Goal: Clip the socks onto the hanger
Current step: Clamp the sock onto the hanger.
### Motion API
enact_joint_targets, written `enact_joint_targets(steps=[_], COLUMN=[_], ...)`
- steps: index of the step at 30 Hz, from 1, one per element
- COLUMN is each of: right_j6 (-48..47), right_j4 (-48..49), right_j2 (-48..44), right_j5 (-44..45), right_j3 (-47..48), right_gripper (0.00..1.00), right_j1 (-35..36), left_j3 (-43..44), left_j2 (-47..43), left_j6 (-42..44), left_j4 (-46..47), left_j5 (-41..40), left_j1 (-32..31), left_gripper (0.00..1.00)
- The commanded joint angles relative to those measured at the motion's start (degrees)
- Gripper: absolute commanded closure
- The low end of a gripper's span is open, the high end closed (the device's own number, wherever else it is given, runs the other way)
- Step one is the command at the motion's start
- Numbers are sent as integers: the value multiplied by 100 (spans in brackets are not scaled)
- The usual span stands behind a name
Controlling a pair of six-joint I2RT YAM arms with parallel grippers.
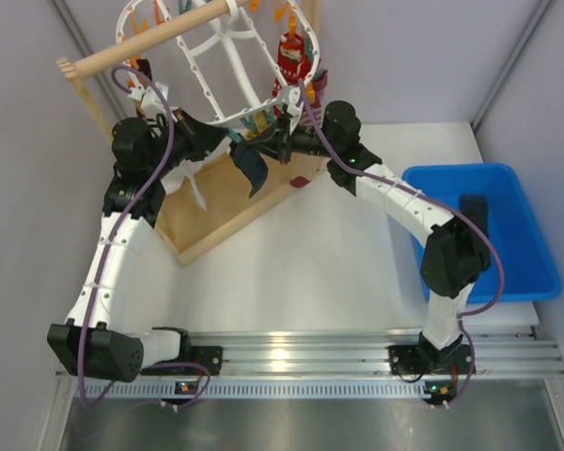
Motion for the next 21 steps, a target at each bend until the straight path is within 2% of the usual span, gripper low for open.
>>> enact_joint_targets(steps=[1, 8, 21], right_j6=[-8, -219, -201], right_j4=[182, 15, 23], right_j2=[64, -24, 90], right_j5=[-53, -71, -27], right_j3=[217, -2, 156], right_gripper=[100, 100, 100], right_j1=[115, 115, 97], left_j3=[77, 121, 130], left_j2=[35, 17, 26], left_j6=[-40, -40, -66], left_j4=[-102, -111, -102], left_j5=[-4, -4, 13], left_j1=[46, 55, 81], left_gripper=[100, 100, 100])
